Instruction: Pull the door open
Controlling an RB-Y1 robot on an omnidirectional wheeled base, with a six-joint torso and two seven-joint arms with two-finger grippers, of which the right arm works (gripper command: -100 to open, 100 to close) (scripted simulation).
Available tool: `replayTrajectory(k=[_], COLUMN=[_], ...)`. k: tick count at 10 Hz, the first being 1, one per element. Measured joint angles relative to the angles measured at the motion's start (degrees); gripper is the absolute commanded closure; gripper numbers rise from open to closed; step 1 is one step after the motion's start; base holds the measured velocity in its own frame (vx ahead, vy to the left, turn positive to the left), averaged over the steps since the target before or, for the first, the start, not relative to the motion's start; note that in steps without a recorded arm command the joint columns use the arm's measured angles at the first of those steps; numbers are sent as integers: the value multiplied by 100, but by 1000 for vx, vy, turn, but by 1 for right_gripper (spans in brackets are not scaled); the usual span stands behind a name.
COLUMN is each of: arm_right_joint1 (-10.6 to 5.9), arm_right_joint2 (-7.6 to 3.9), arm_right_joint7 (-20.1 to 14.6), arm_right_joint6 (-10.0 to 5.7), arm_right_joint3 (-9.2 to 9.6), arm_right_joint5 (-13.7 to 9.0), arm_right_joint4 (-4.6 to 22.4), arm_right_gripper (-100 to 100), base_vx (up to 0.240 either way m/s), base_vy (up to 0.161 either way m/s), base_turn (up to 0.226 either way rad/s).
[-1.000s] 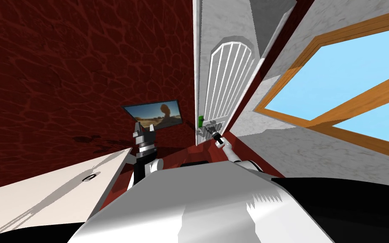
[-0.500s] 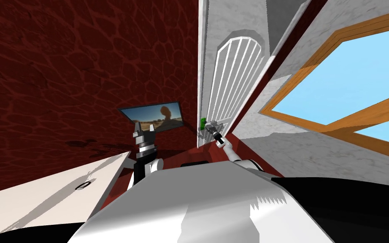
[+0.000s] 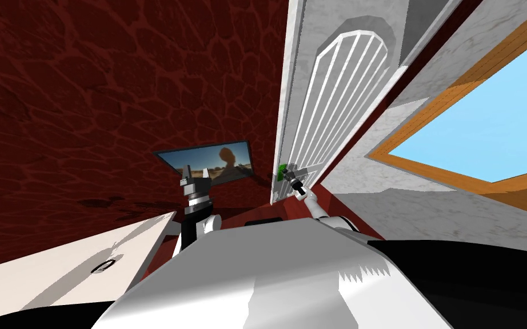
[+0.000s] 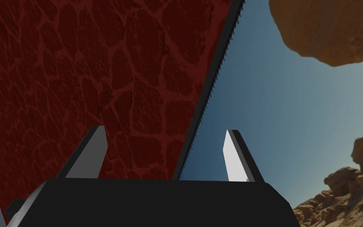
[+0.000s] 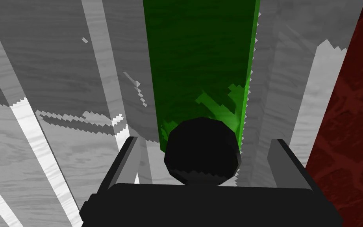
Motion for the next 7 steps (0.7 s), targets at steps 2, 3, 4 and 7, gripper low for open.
replayTrajectory(k=[2, 3, 4, 7], arm_right_joint1=[-5, -9, -5, 9], arm_right_joint2=[-3, -9, -7, -2], arm_right_joint7=[0, 2, 4, 2], arm_right_joint6=[0, 5, 6, 8], arm_right_joint3=[-4, -8, -3, 3], arm_right_joint5=[-1, -1, 2, 4], arm_right_joint4=[1, -3, 1, 11], arm_right_gripper=[100, 100, 100, 100], base_vx=[-22, -26, -17, -11], base_vy=[-12, -13, -7, -11], base_turn=[-6, 14, 1, 29])
